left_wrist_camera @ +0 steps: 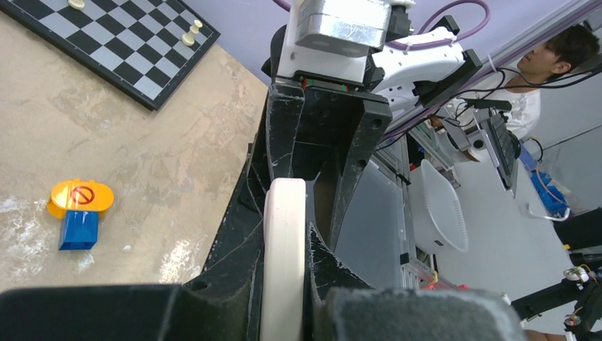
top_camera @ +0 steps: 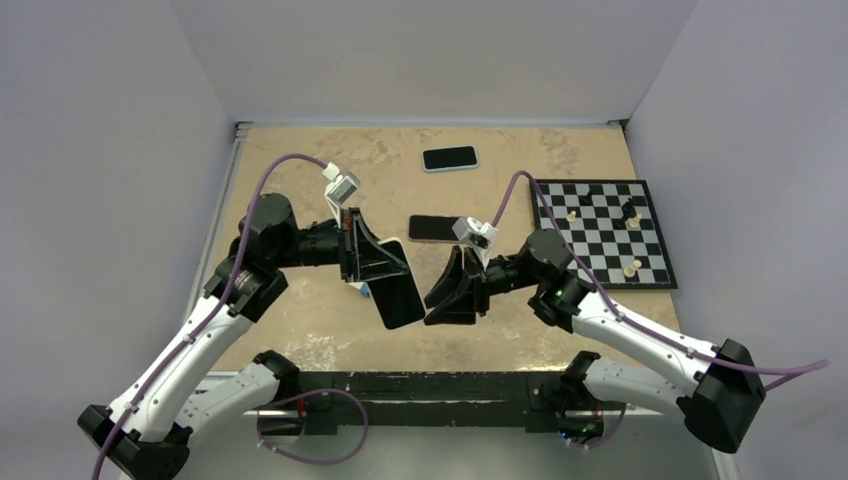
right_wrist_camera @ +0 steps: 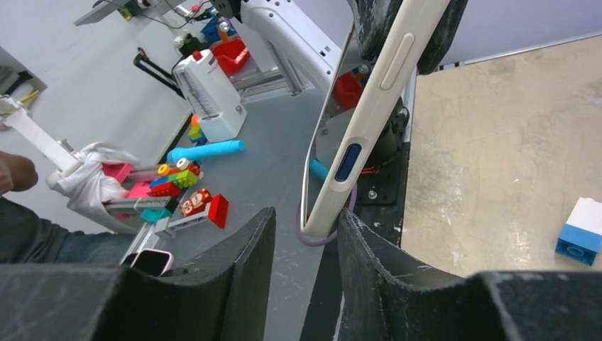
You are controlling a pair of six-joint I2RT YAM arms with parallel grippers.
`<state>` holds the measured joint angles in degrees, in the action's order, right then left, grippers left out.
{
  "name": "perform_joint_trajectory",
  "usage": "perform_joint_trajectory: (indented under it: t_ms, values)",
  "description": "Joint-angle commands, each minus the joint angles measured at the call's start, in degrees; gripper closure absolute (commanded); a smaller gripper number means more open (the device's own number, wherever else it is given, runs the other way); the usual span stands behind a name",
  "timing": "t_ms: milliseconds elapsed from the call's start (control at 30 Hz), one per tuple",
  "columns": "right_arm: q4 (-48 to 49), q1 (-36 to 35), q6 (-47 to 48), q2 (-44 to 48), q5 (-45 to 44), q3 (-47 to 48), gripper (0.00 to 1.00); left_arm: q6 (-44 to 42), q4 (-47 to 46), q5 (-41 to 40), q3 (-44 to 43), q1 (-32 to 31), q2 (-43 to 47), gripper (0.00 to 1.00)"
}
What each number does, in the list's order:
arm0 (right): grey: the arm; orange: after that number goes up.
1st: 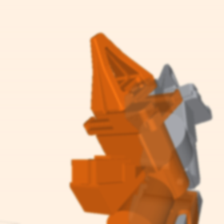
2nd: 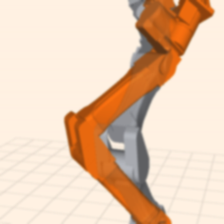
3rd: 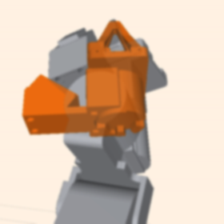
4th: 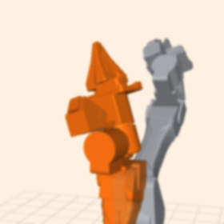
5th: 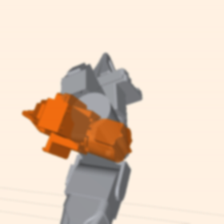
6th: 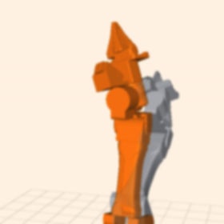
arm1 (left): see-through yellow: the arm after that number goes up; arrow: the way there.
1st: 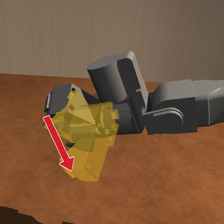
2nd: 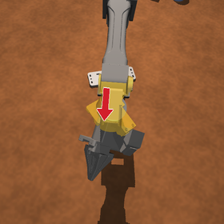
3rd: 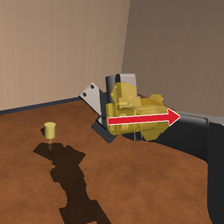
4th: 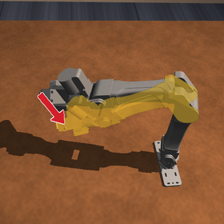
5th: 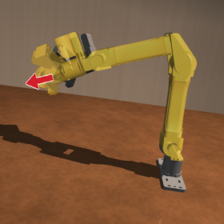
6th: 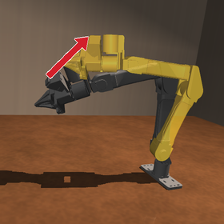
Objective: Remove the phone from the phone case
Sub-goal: Remove the phone case from the phone.
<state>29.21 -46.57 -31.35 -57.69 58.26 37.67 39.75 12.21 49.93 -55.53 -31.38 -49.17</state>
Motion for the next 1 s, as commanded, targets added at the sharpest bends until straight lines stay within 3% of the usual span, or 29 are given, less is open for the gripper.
perform_joint_trajectory:
  t_ms: [0,133,300,333,467,567,733,967]
  values:
    - [5.3,-0.7,-1.0,-0.9,2.3,-0.3,0.61,2.4,-6.0,1.6,-2.1,0.8,0.5,1.0]
    - [7.7,-1.2,-1.0,-1.9,4.0,-0.4,0.68,4.0,-7.8,2.9,-2.1,1.0,-0.3,1.0]
    - [10.9,-1.5,-0.1,-2.3,6.2,-1.0,0.98,7.8,-13.0,7.4,-1.3,1.1,-1.8,1.0]
    - [10.5,-1.6,0.7,-2.4,6.0,-0.9,1.0,9.0,-14.7,8.3,-0.9,1.1,-1.9,1.0]
    - [9.8,-3.6,5.9,-0.9,5.8,-0.8,1.0,15.0,-23.2,12.6,1.0,1.2,-2.7,1.0]
    - [0.0,-5.8,16.2,0.5,2.5,2.6,1.0,23.1,-32.1,15.6,2.5,1.1,-4.1,1.0]
    - [-10.1,-8.3,25.5,-1.0,-3.6,9.7,1.0,32.8,-42.4,15.1,5.3,1.1,-5.8,1.0]
    - [-11.5,-9.4,30.3,-0.6,-12.9,13.0,1.0,40.7,-51.7,13.0,9.3,1.1,-7.6,1.0]
